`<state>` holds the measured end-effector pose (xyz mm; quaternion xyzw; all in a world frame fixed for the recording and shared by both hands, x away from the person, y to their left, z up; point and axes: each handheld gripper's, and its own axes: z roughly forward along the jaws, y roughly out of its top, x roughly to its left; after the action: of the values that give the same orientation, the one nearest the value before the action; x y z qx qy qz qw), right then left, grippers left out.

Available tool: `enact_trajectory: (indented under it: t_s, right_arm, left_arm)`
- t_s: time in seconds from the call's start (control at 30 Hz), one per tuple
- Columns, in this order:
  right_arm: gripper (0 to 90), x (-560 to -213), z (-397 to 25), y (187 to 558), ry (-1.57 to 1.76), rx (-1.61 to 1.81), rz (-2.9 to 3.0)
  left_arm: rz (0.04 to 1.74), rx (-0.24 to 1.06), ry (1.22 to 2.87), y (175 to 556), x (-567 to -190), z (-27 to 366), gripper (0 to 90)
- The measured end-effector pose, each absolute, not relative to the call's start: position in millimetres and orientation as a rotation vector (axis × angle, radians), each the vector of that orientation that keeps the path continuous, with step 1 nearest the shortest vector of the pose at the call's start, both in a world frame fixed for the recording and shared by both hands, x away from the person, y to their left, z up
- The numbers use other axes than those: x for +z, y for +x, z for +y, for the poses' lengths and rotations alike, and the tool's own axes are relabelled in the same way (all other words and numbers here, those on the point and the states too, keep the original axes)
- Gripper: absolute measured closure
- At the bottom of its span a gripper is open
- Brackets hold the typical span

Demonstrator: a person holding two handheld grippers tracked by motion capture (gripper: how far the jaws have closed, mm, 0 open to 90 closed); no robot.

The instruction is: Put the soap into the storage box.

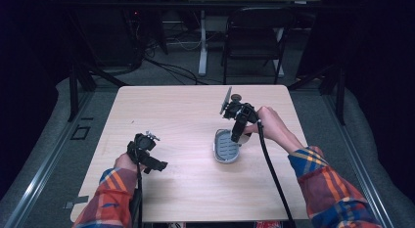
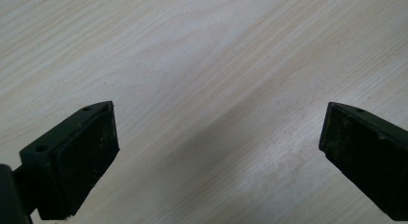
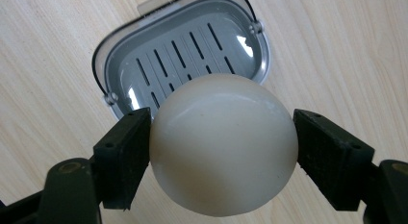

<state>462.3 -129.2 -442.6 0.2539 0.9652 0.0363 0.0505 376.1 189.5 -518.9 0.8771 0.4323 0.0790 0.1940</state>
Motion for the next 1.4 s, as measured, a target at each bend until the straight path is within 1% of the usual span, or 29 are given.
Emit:
enact_trajectory:
  t_s: [0.77,1.13,1.4]
  right_arm:
    - [23.4,-473,-93,470,0.736,0.098,3.012]
    - [23.4,-489,-93,471,0.731,0.09,3.03]
    - [24.1,-493,-95,472,0.733,0.129,3.027]
  left_arm:
    - [1.207,0.22,2.457,376,-519,190,0.0]
    - [1.209,0.216,2.458,376,-519,190,0.0]
    - [1.208,0.213,2.459,376,-519,190,0.0]
